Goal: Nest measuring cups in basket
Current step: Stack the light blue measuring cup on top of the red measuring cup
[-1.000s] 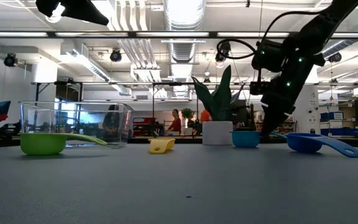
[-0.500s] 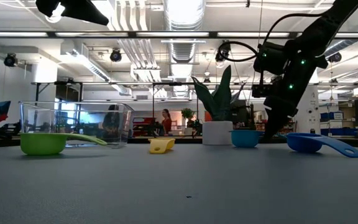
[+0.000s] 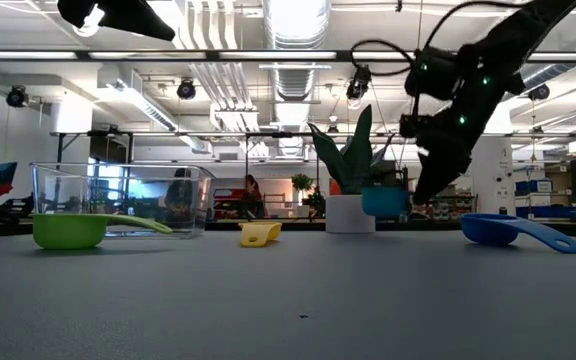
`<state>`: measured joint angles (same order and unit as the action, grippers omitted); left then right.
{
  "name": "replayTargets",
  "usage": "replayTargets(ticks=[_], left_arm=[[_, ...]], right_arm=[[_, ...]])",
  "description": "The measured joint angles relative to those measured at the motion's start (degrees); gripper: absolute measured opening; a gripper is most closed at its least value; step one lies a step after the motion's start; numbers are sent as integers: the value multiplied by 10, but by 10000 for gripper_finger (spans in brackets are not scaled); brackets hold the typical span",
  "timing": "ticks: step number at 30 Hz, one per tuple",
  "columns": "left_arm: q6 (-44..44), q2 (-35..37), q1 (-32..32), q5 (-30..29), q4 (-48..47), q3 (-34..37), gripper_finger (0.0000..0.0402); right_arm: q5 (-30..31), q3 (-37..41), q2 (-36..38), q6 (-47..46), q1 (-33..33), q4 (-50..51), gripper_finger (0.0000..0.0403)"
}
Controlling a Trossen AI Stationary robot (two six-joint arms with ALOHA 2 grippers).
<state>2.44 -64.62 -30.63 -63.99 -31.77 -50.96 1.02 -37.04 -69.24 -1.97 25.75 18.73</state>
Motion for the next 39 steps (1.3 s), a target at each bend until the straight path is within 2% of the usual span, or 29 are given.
replayTargets(ticks=[5, 10, 17, 22, 27, 31, 39], left_arm=[[-6, 0, 0, -3, 0, 0, 0], [-11, 1, 0, -46, 1, 0, 0], [-32, 2, 0, -51, 1, 0, 0], [-35, 2, -2, -51, 1, 0, 0], [-35, 3, -28, -35, 1, -18, 0], [-35, 3, -68, -10, 1, -30, 0], [-35, 3, -149, -28, -1, -37, 0]], right_arm=[[2, -47, 17, -45, -54, 55, 146], [9, -101, 10, -99, -146, 67, 144], [82, -182, -27, -167, -277, 67, 146], [111, -256, -94, -197, -349, 66, 147], [124, -348, -188, -199, -388, 65, 147], [125, -426, -261, -187, -399, 67, 148], [126, -563, -385, -163, -401, 67, 148]])
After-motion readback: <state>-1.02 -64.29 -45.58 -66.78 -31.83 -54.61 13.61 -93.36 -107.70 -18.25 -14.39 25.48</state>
